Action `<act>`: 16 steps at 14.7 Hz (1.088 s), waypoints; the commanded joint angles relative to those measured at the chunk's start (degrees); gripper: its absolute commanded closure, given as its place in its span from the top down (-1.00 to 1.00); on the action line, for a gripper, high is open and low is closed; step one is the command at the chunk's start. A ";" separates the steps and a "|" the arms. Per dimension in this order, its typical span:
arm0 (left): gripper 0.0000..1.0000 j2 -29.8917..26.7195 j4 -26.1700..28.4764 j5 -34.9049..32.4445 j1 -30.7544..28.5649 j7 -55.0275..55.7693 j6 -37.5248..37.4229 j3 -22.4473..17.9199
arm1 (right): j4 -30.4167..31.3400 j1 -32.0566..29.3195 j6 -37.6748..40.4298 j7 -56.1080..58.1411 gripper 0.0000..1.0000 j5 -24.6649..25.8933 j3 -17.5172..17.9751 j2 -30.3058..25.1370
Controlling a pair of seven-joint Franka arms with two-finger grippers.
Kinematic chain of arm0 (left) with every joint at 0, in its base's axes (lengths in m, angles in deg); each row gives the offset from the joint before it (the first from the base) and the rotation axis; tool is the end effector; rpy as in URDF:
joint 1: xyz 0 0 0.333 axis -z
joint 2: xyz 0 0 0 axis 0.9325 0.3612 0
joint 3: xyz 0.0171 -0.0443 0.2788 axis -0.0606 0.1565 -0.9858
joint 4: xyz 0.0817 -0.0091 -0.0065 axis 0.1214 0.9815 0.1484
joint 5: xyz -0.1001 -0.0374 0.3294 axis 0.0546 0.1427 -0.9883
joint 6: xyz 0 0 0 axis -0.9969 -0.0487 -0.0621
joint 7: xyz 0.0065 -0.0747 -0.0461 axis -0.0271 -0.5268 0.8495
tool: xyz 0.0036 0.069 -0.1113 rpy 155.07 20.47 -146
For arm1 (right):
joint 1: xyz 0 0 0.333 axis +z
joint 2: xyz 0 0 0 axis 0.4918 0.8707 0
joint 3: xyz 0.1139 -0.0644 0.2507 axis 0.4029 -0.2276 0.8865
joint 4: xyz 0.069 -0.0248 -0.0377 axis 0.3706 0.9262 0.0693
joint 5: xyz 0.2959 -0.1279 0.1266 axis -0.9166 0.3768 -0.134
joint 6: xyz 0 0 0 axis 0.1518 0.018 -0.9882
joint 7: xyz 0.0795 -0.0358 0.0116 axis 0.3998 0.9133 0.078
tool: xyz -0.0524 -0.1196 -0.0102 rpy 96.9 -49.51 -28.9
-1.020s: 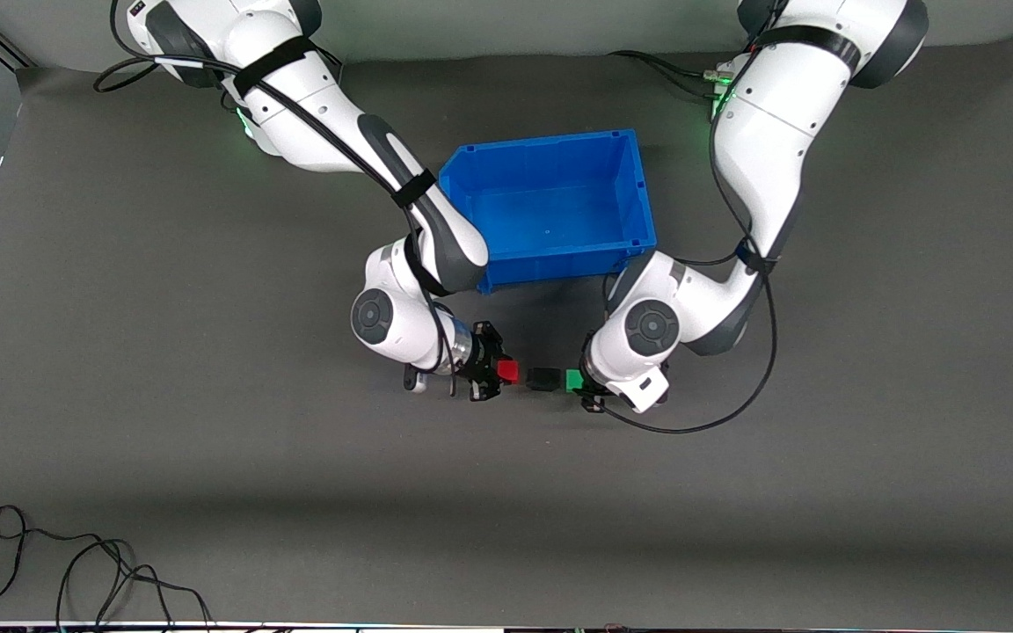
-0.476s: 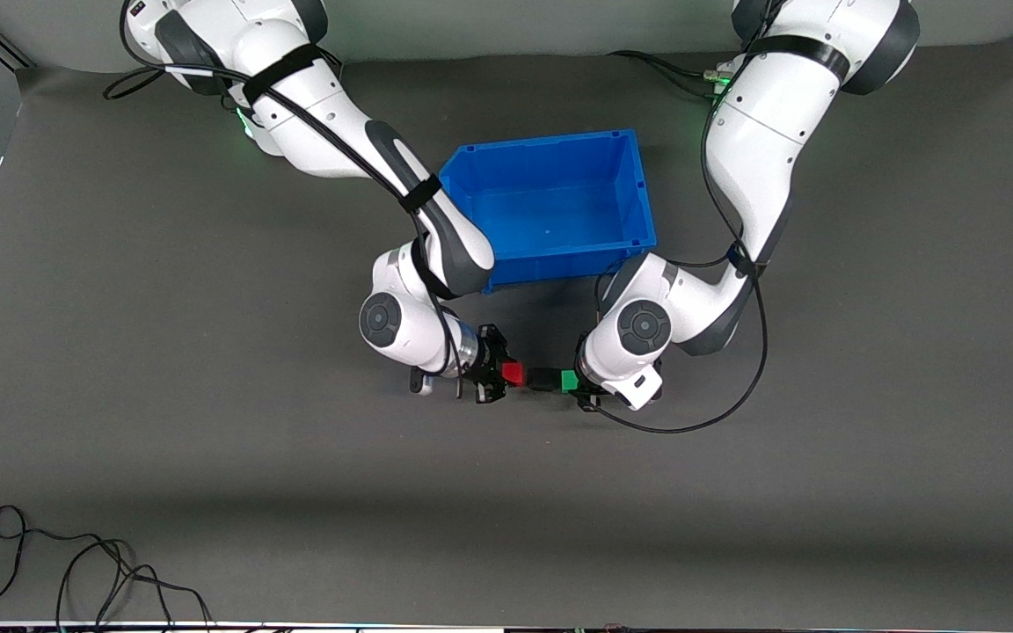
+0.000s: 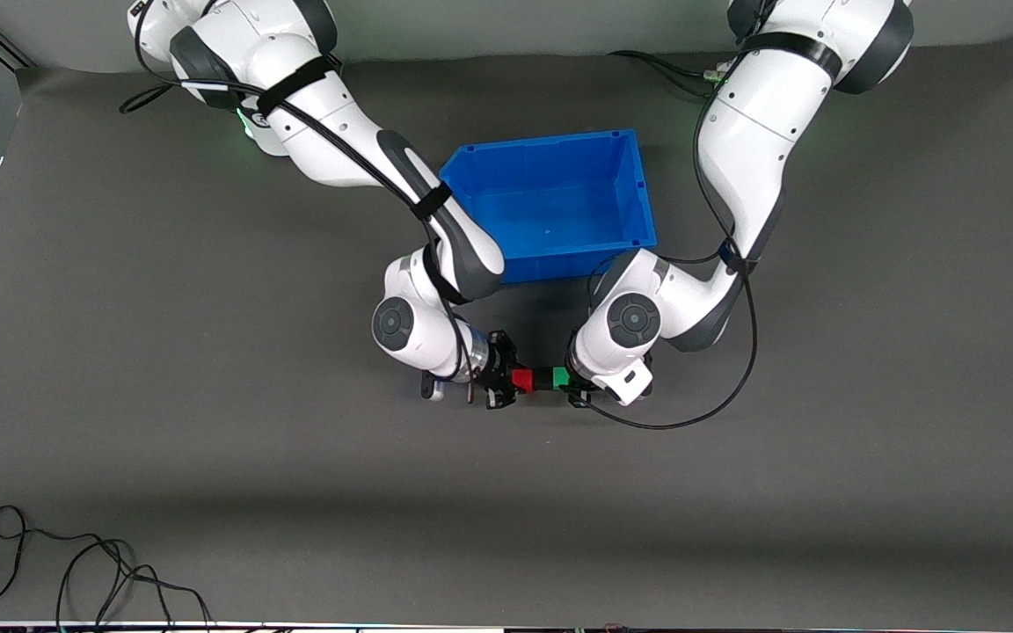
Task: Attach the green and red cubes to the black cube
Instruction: 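Press the red and green cubes against the black cube, then open both grippers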
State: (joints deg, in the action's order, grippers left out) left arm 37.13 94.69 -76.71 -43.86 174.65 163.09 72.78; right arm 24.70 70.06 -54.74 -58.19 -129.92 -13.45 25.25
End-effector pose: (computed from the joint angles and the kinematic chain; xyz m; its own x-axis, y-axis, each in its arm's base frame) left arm 0.5447 -0.3717 0.1718 0.0045 0.9816 -0.1907 0.9999 -0.0070 -0.0128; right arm 0.5502 0.4175 0.1616 -0.0385 -0.9015 -0.4310 -0.9991 0.0426 0.0001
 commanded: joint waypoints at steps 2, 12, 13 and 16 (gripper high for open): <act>1.00 0.06 -0.94 -0.14 0.52 0.73 0.54 -0.73 | -2.08 0.80 -0.66 -1.10 0.00 -1.13 -0.53 1.15; 1.00 -15.04 3.44 -2.95 -7.30 -27.00 -16.85 -2.75 | -1.38 -0.96 18.81 3.98 1.00 10.80 -7.72 -12.71; 1.00 -17.41 5.28 -3.12 -8.18 -30.52 -18.08 -2.92 | -1.37 -1.04 23.81 6.52 1.00 11.78 -9.74 -15.44; 1.00 -25.14 11.43 -3.21 -12.65 -46.15 -21.69 -2.93 | -1.29 -0.78 39.02 18.98 1.00 13.54 -17.11 -22.74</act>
State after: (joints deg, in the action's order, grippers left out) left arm 19.73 97.99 -79.37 -53.93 137.89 142.60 69.69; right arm 20.81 69.00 -23.59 -46.98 -118.34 -26.90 8.61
